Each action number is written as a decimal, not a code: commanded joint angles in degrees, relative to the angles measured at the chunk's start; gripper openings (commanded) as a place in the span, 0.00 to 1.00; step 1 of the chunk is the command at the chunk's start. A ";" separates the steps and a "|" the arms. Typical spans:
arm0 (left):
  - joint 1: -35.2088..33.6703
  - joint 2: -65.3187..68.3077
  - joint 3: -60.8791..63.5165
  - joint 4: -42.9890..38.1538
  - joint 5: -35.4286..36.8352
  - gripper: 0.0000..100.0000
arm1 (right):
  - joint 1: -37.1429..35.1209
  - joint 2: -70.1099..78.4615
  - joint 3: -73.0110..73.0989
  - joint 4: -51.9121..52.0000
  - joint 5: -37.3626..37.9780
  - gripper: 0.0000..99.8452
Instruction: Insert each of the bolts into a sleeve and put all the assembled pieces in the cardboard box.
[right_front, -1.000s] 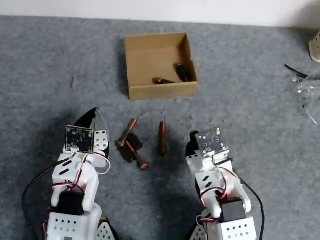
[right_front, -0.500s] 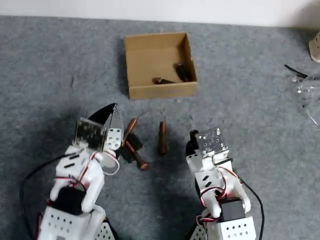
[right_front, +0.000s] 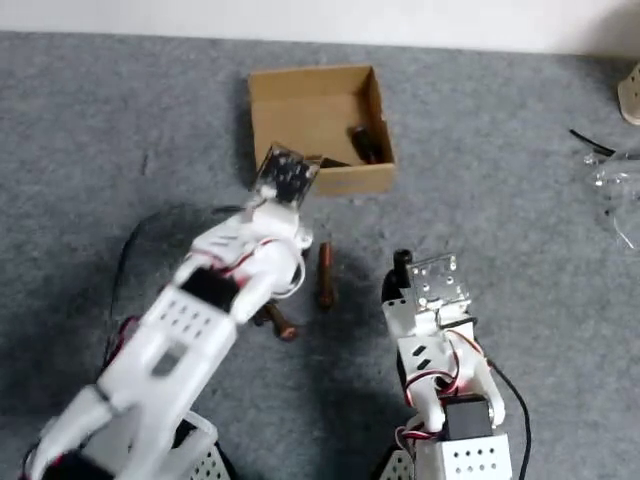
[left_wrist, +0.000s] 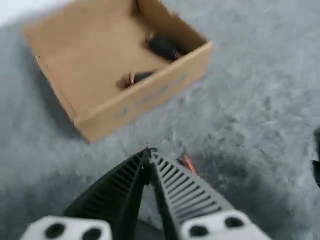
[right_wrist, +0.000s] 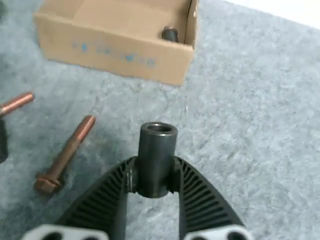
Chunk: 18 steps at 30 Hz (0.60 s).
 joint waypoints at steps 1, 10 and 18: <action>1.36 10.51 -6.90 0.18 8.35 0.14 | 1.01 -0.75 0.22 -2.33 -0.62 0.00; 4.26 17.54 -8.84 0.18 18.02 0.20 | 1.10 -0.75 -0.04 -2.33 -0.35 0.00; 4.00 17.98 -9.19 3.52 18.46 0.20 | 1.19 -0.75 0.04 -2.33 -0.35 0.00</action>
